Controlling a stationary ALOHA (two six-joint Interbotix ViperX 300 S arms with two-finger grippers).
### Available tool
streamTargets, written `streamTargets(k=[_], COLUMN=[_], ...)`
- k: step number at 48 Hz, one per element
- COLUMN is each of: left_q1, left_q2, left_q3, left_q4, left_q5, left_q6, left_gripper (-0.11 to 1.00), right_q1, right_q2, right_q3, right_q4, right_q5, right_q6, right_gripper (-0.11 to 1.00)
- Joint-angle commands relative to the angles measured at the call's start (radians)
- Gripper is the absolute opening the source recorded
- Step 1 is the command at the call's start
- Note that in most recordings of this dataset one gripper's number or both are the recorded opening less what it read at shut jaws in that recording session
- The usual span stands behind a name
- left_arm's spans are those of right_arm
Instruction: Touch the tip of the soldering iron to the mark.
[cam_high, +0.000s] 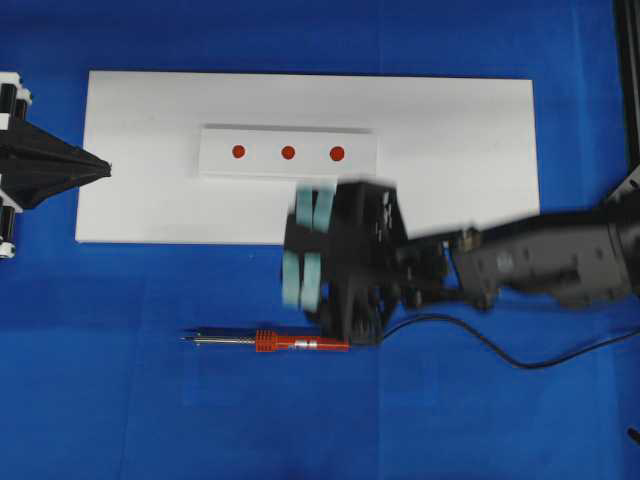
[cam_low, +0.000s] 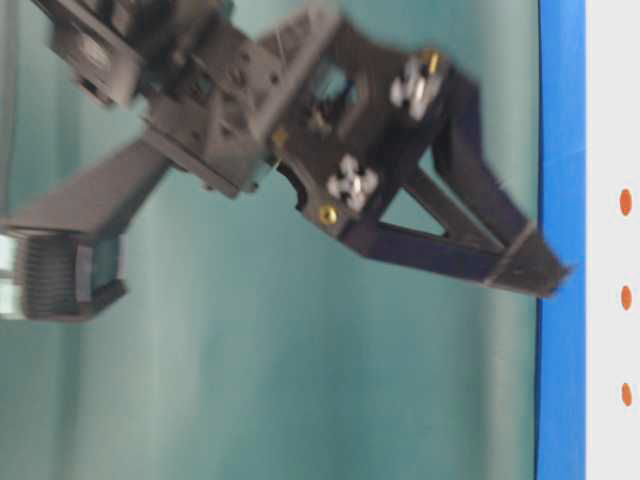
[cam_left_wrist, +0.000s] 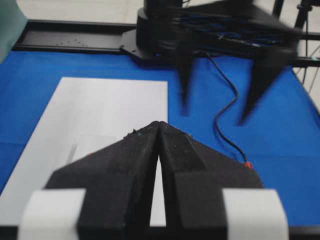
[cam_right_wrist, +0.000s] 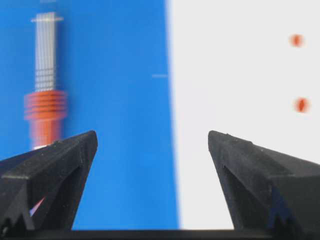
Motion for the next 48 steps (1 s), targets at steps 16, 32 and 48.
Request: streamTargets(k=[16,32,48], left_q1=[-0.002,-0.002,-0.002], left_q2=[0.003,0.003,0.003], left_q3=[-0.008,-0.009,-0.009], left_q4=[0.002,0.000,0.000], left_q5=[-0.005,-0.005,-0.005], left_q6=[0.002,0.002,0.002], left_gripper=[0.00,0.00,0.00], right_q1=[-0.225,-0.236,-0.245], right_q2=[-0.109,-0.351,-0.736], right_q3=[0.084,0.265,0.518], right_q4=[-0.003,-0.014,-0.018], right_q5=[-0.100,-0.137,-0.195], right_q6=[-0.109,-0.120,-0.140], right_gripper=[0.88,0.87,0.87])
